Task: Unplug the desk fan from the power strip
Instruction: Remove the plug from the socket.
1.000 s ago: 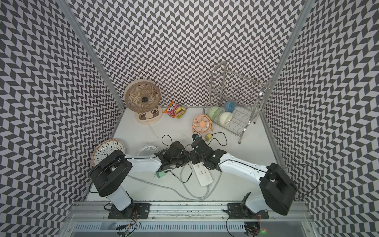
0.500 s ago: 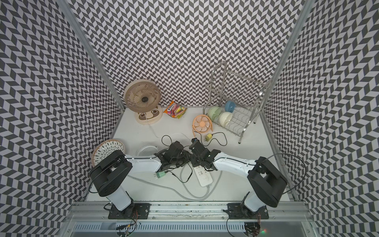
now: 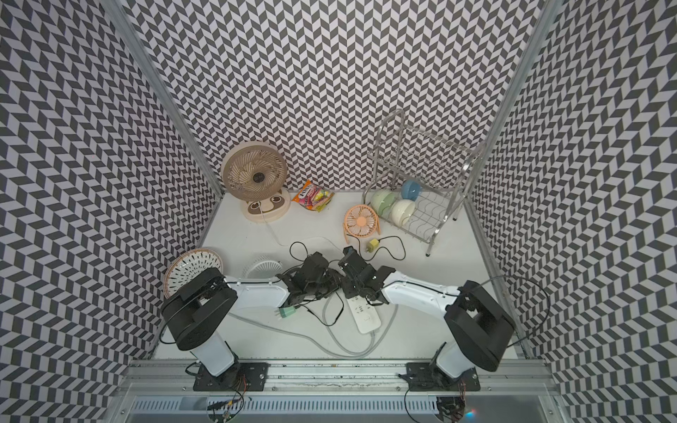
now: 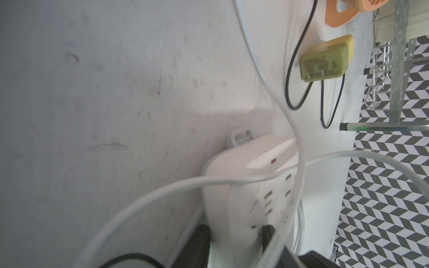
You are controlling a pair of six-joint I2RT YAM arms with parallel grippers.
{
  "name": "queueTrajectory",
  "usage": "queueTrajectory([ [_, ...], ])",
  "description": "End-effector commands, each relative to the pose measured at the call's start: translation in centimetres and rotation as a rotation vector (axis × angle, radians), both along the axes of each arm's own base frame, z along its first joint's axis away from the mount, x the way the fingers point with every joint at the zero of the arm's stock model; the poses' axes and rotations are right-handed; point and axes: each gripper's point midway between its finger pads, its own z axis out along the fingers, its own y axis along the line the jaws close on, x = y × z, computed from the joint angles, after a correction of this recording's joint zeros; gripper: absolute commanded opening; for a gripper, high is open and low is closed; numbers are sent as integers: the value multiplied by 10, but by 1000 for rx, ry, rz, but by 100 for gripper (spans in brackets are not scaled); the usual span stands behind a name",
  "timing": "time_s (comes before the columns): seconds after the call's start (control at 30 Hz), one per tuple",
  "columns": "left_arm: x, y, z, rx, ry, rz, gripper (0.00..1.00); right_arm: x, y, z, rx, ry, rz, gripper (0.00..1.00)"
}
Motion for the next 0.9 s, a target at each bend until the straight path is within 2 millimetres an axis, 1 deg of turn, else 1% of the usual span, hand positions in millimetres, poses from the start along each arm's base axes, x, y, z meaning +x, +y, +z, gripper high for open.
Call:
queueTrajectory([
  [0.0, -35, 43, -64, 222, 174, 13, 41, 8, 22, 41, 109, -85, 50, 0],
  [0.07, -35, 42, -64, 222, 176, 11, 41, -3, 41, 54, 194, -91, 135, 0],
  [0.1, -35, 42, -65, 223, 178, 11, 41, -5, 44, 61, 227, -103, 147, 0],
  [0.13, -35, 42, -65, 223, 178, 10, 41, -2, 40, 65, 234, -129, 121, 0],
  [0.23, -35, 43, -66, 226, 179, 15, 41, 16, 12, 66, 154, -192, -38, 0],
  [0.27, -35, 43, -65, 224, 179, 12, 41, 16, 10, 65, 133, -190, -40, 0],
  [0.3, -35, 43, -66, 225, 179, 11, 41, 14, 15, 64, 129, -176, -8, 0],
  [0.37, -35, 42, -67, 226, 182, 7, 41, 5, 32, 64, 176, -137, 91, 0],
  [0.4, -35, 41, -67, 225, 183, 6, 41, 2, 37, 65, 197, -133, 115, 0],
  [0.43, -35, 42, -68, 226, 186, 6, 41, 3, 35, 66, 208, -142, 101, 0],
  [0.5, -35, 42, -68, 225, 187, 10, 41, 11, 24, 67, 189, -173, 26, 0],
  [0.53, -36, 43, -68, 226, 187, 13, 41, 12, 23, 68, 181, -178, 18, 0],
  [0.63, -36, 42, -67, 226, 186, 10, 41, 6, 37, 72, 209, -160, 106, 0],
  [0.67, -35, 42, -68, 226, 187, 8, 41, 7, 36, 72, 204, -167, 98, 0],
  [0.73, -35, 42, -69, 229, 190, 7, 41, 16, 23, 73, 169, -198, 16, 0],
  [0.77, -35, 42, -69, 228, 191, 8, 41, 17, 21, 75, 170, -204, 1, 0],
  [0.87, -35, 42, -69, 227, 189, 10, 41, 9, 38, 82, 238, -192, 98, 0],
])
